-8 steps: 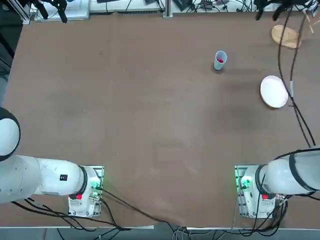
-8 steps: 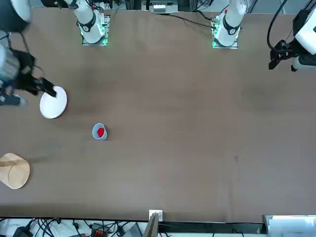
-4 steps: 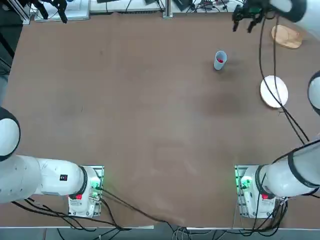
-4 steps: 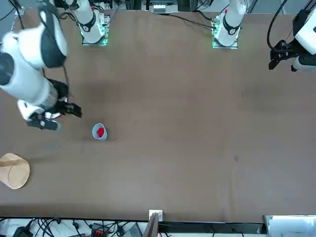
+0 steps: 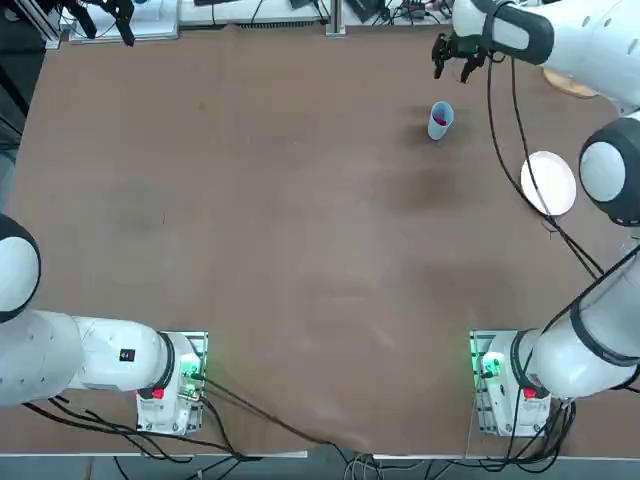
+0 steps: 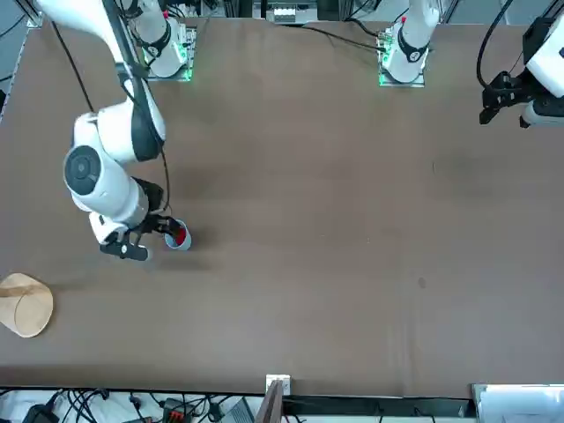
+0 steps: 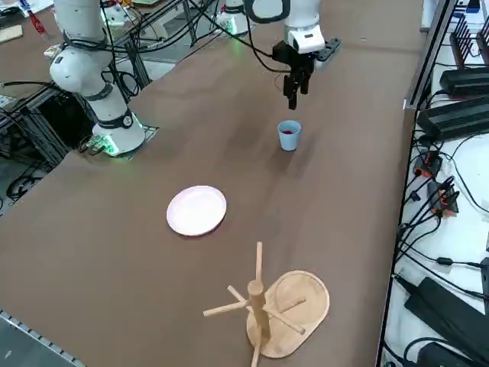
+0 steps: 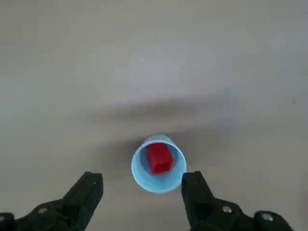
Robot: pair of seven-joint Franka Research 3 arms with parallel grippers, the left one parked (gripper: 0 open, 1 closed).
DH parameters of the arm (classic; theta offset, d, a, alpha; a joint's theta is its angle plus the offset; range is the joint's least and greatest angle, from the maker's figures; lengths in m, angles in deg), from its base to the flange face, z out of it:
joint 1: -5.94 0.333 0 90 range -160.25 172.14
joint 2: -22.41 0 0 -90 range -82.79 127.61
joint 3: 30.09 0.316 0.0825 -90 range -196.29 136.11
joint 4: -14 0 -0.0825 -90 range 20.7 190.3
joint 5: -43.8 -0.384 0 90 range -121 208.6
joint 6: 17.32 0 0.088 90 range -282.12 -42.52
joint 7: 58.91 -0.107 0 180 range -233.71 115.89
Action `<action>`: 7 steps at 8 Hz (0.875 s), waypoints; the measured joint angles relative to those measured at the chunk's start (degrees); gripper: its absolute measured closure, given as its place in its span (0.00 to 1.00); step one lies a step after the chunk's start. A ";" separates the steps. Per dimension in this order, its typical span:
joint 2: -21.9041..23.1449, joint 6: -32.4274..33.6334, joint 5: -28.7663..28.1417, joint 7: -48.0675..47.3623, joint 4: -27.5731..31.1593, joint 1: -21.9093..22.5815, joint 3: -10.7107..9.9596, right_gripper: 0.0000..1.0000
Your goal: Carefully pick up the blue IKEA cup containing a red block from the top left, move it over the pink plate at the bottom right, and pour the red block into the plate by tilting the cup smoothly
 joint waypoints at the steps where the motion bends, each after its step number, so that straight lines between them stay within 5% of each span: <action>1: -1.19 -1.99 0.00 -1.04 0.02 0.22 0.00 0.00; 7: -2.24 -10.94 -0.02 -5.06 6.88 2.54 0.01 0.00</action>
